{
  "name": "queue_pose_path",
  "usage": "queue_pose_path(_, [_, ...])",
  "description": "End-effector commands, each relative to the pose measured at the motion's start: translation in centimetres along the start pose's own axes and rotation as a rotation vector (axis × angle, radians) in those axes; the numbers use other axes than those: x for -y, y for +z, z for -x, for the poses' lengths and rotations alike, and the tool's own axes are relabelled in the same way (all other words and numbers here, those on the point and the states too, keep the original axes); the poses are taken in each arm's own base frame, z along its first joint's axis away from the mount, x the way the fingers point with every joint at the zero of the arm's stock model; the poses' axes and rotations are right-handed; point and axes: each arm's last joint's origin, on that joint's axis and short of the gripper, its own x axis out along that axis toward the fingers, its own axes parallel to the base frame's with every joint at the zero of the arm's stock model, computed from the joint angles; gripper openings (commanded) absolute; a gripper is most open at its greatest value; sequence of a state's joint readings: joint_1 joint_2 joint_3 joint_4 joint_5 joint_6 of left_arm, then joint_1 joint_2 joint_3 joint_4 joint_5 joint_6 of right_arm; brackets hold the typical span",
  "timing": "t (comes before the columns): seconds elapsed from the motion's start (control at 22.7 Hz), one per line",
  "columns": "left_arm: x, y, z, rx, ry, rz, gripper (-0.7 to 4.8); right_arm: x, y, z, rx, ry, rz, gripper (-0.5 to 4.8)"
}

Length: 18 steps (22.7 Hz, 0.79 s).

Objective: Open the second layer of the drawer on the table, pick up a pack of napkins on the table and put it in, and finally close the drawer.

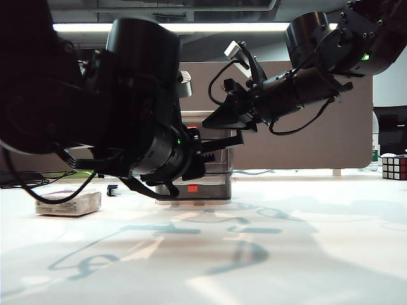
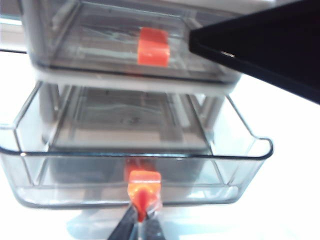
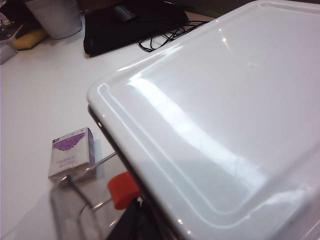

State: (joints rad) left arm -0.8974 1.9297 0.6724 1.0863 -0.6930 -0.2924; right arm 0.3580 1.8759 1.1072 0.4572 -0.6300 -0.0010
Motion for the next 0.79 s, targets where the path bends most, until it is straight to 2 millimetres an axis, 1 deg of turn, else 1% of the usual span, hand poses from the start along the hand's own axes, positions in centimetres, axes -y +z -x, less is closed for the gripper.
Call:
queue_pose_path(0.04, [0.4, 0.2, 2.0, 0.001, -0.019, 0.017, -0.06, 0.0, 0.8, 0.0, 0.03, -0.009, 0.021, -0.05])
queue_pose_path(0.22, [0.5, 0.0, 4.5, -0.005, -0.037, 0.001, -0.06, 0.0, 0.9, 0.0, 0.033, -0.009, 0.023, -0.04])
queue_pose_path(0.35, [0.3, -0.3, 5.2, -0.019, -0.051, -0.011, -0.06, 0.0, 0.9, 0.0, 0.033, -0.006, 0.023, -0.04])
queue_pose_path(0.4, [0.1, -0.6, 5.5, -0.031, -0.057, -0.023, 0.16, 0.0, 0.9, 0.0, 0.032, -0.004, 0.016, -0.04])
queue_pose_path(0.44, [-0.2, -0.7, 6.3, -0.041, -0.071, -0.032, 0.93, 0.0, 0.9, 0.0, 0.029, 0.002, 0.014, -0.04])
queue_pose_path(0.49, [-0.4, -0.7, 6.9, -0.042, -0.08, -0.035, 1.17, 0.0, 0.9, 0.0, 0.026, 0.003, 0.011, -0.04])
queue_pose_path(0.66, [-2.0, 0.6, 9.8, 0.0, -0.056, -0.029, 1.23, 0.0, 0.7, 0.0, 0.011, 0.003, 0.0, -0.05])
queue_pose_path(0.71, [-3.3, 1.5, 10.8, 0.019, -0.051, -0.009, 1.28, 0.0, 0.6, 0.0, 0.007, 0.008, -0.003, -0.05])
queue_pose_path(0.75, [-4.0, 1.9, 11.1, 0.026, -0.042, -0.002, 1.58, -0.1, 0.6, 0.0, 0.007, 0.028, -0.005, -0.04])
queue_pose_path(0.79, [-5.3, 2.5, 11.0, 0.015, -0.021, -0.008, 2.26, -0.1, 0.6, 0.0, 0.007, 0.032, -0.022, -0.05])
